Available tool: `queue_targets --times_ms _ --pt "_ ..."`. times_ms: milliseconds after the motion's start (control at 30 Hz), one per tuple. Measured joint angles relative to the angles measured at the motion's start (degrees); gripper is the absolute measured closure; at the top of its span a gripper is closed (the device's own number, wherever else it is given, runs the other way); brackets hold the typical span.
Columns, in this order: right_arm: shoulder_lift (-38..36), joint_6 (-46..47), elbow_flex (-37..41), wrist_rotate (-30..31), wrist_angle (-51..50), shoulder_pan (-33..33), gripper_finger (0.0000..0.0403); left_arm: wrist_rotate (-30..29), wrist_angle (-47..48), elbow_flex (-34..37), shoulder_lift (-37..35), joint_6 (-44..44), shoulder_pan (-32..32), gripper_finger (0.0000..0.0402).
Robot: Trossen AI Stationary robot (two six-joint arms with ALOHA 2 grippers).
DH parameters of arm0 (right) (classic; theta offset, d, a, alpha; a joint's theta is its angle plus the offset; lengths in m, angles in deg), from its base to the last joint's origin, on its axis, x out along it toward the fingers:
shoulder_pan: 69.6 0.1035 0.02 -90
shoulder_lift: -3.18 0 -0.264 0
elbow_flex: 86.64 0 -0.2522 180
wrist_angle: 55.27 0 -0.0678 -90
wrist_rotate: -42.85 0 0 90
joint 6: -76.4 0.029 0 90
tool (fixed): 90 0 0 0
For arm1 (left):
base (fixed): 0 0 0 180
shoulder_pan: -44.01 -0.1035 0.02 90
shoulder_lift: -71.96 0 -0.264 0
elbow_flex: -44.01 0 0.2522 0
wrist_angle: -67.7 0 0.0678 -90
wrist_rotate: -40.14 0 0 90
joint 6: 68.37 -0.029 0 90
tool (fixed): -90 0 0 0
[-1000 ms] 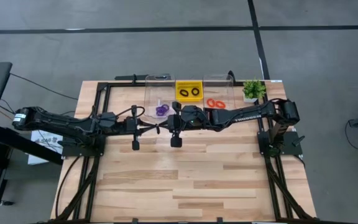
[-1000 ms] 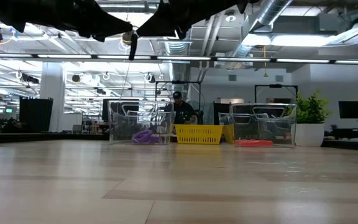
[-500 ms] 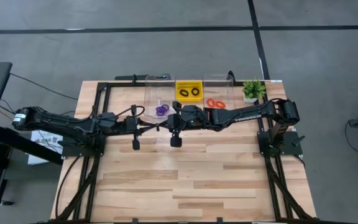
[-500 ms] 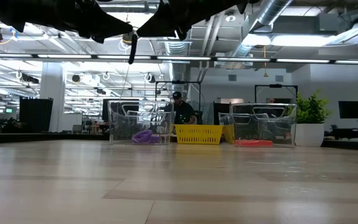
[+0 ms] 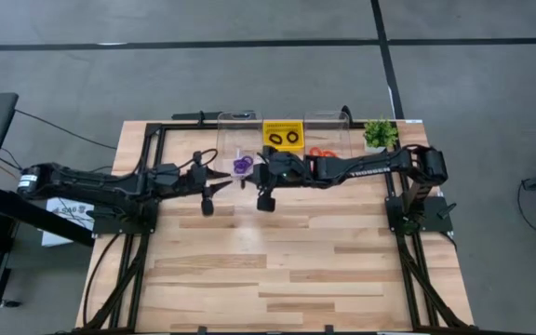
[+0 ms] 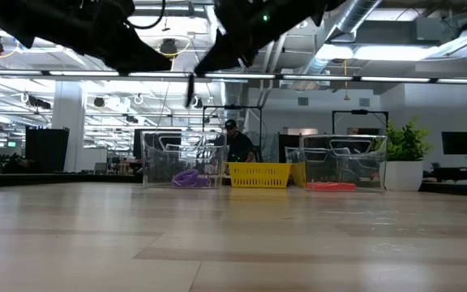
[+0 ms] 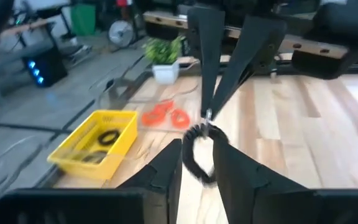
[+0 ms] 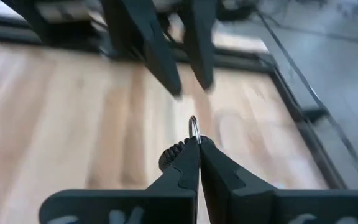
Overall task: Sort spring keychains
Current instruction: Put the black spring keychain into the yellow bin
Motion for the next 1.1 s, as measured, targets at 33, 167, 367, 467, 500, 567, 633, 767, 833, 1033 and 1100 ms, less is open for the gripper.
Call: queue_targets --times_ms 33,167,367,467,500,567,633,767,833,1033,1100 --pt "0.0 0.0 0.0 1.1 -1.2 -0.5 0.0403 0.0 0.4 0.0 0.0 0.7 -0.7 0.0312" --pt "0.0 -0.1 0.0 5.9 -5.1 -2.6 0.0403 -0.3 0.7 0.0 0.0 1.0 -3.5 0.0311" --pt "0.0 -0.6 0.0 10.8 -5.7 -7.1 0.0403 -3.0 0.7 0.0 0.0 1.1 -7.3 0.0311" --pt "0.0 -1.5 0.0 11.6 -6.0 -9.9 0.0403 -3.8 0.7 0.0 0.0 1.1 -9.7 0.0311" --pt "0.0 -2.3 0.0 11.6 -6.3 -10.8 0.0403 -3.8 0.7 0.0 0.0 1.1 -10.5 0.0311" --pt "0.0 -3.9 0.0 11.7 -6.9 -12.6 0.0403 -3.8 0.7 0.0 0.0 1.3 -12.2 0.0311" --pt "0.0 -5.0 0.0 11.7 -7.5 -14.5 0.0403 -3.8 0.7 0.0 0.0 2.1 -13.8 0.0311" --pt "0.0 -5.1 0.0 11.3 -9.3 -18.7 0.0403 -3.8 0.7 0.0 0.0 2.5 -17.1 0.0311" --pt "0.0 -5.1 0.0 11.2 -10.1 -20.6 0.0403 -3.8 0.7 0.0 0.0 2.6 -18.7 0.0311" --pt "0.0 -5.1 0.0 0.7 -10.7 -25.4 0.0403 -3.8 0.7 0.0 0.6 3.6 -23.2 0.0311" --pt "0.0 -5.1 0.0 -0.7 -10.6 -26.5 0.0403 -3.8 0.6 0.0 1.0 3.6 -24.2 0.0311"
